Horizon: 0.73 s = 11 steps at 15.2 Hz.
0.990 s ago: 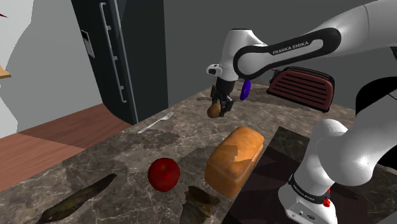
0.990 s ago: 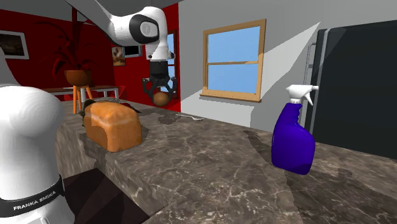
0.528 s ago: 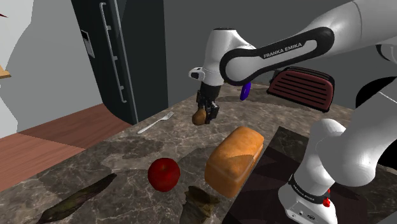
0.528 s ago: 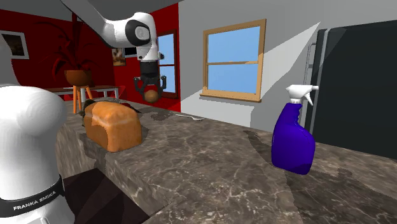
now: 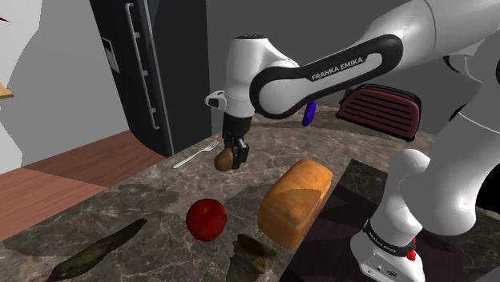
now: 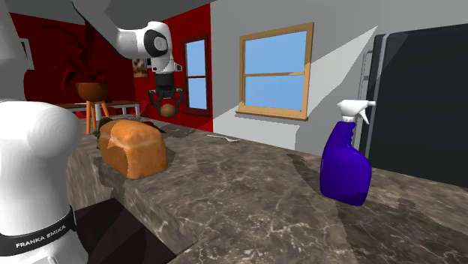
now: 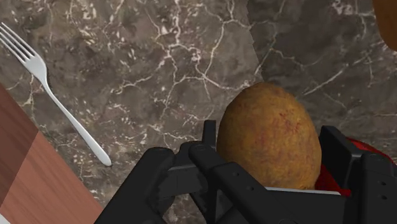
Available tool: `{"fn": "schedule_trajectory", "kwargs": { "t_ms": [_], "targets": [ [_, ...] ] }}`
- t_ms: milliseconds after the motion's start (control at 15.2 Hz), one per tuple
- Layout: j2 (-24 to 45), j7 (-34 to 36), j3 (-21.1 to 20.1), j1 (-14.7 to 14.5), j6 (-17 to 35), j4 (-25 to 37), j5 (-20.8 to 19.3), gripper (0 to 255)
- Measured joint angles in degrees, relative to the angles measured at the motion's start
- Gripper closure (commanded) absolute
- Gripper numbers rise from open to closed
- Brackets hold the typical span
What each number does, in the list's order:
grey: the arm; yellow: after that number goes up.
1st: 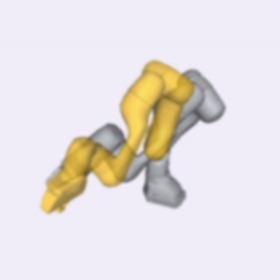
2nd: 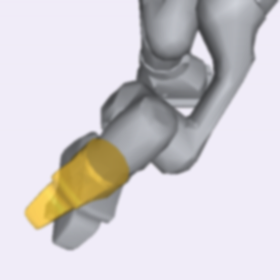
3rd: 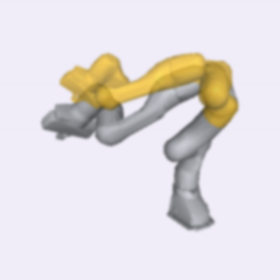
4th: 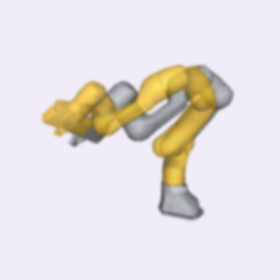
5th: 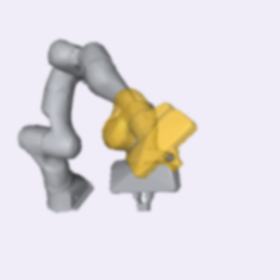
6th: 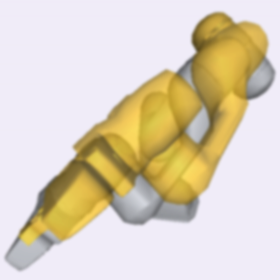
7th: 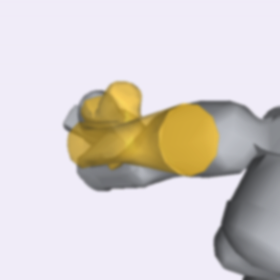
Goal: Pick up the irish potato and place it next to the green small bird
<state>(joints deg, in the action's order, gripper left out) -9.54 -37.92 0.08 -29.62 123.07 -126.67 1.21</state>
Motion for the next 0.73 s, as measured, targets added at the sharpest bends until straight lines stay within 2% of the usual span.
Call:
{"fn": "schedule_trajectory", "kwargs": {
  "t_ms": [726],
  "targets": [
    [16.02, 12.61, -6.14, -5.49, -2.75, 18.80, -2.18, 255]
  ]
}}
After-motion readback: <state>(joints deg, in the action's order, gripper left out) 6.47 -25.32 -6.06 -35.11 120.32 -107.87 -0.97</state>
